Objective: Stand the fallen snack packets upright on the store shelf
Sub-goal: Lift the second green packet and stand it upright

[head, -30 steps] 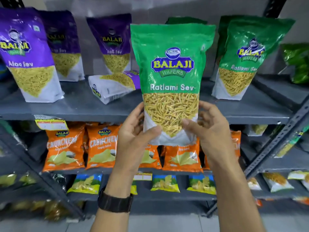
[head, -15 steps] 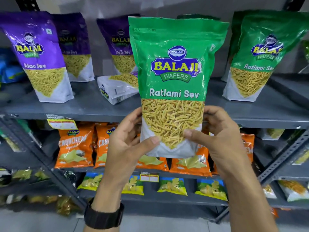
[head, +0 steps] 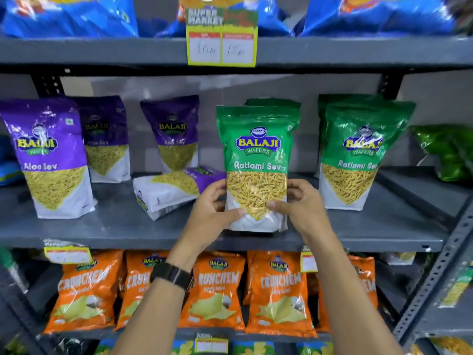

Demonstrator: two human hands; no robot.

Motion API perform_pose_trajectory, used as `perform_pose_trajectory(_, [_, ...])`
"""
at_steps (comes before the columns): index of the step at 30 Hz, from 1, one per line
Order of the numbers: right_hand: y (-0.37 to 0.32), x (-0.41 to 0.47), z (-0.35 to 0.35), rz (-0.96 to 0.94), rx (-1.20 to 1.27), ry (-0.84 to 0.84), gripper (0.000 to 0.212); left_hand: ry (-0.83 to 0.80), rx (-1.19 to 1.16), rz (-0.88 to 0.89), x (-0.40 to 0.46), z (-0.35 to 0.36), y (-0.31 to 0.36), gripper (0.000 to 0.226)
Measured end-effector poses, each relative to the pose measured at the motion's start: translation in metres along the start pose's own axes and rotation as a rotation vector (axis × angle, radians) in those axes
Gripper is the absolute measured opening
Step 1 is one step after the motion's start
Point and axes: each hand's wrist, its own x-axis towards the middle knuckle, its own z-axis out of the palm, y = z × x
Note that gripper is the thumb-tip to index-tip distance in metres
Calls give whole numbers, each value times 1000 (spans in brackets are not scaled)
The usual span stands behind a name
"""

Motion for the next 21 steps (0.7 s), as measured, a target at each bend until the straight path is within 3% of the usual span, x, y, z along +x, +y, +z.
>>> perform_pose_trajectory(7, [9,81,0,-12,-25,61,58,71,184,66,84,34,-12,72])
perform_pose_trajectory(17, [46,78,3,-44,-98,116,58,32,223,16,80,39,-32,75])
perform_pose_trajectory(21, [39,56,9,-82,-255,299,62,9,373,47,73,7,-8,68])
